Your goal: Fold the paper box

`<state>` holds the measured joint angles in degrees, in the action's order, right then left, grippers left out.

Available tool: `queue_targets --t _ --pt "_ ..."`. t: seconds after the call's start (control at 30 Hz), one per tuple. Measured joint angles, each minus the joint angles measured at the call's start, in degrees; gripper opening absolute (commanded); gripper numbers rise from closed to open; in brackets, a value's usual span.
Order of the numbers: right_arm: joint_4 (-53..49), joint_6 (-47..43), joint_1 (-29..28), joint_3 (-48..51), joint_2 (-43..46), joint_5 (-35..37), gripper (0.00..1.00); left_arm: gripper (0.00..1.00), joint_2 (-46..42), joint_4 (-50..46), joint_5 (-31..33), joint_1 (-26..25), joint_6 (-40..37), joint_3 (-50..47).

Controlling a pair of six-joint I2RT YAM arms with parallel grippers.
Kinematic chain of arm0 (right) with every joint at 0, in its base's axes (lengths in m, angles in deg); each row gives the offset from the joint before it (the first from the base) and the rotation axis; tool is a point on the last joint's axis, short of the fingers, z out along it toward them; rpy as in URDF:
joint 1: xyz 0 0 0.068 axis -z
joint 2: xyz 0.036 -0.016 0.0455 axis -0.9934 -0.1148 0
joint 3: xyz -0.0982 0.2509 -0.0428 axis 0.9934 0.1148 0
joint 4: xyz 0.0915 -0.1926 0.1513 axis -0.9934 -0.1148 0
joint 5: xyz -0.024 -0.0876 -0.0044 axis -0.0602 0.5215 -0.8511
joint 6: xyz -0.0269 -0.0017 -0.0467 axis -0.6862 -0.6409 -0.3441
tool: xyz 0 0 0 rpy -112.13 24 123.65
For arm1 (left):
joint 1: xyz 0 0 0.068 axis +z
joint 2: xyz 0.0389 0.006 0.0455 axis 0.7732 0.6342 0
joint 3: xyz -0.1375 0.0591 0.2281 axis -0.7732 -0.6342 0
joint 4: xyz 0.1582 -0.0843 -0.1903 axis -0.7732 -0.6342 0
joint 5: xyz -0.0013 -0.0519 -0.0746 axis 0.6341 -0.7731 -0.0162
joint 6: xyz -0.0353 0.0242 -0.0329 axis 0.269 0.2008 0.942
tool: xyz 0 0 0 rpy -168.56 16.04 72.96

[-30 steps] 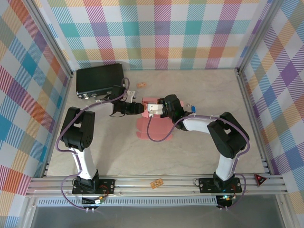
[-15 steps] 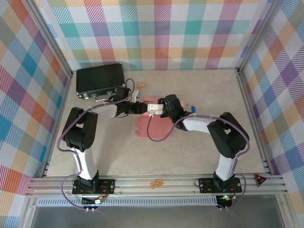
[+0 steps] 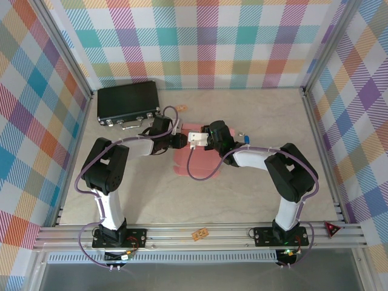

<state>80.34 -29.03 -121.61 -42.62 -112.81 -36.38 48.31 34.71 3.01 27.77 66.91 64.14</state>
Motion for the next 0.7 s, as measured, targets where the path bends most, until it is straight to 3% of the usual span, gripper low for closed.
queue_targets --t 0.27,0.5,0.57,0.7 --pt "0.00 0.22 -0.20 0.00 0.00 0.13 0.00 0.26 -0.39 1.86 3.82 -0.63 0.26 -1.07" --pt "0.00 0.46 -0.46 0.00 0.00 0.13 0.05 0.06 -0.39 3.21 6.14 -1.20 0.31 -1.49" --pt "0.07 0.76 -0.59 0.00 0.02 0.13 0.15 0.01 -0.39 3.32 6.69 -1.42 -0.15 -1.49" --pt "-0.31 2.05 -0.98 0.02 0.37 -0.13 0.40 0.00 -0.70 3.72 8.37 -2.21 -0.94 -1.97"
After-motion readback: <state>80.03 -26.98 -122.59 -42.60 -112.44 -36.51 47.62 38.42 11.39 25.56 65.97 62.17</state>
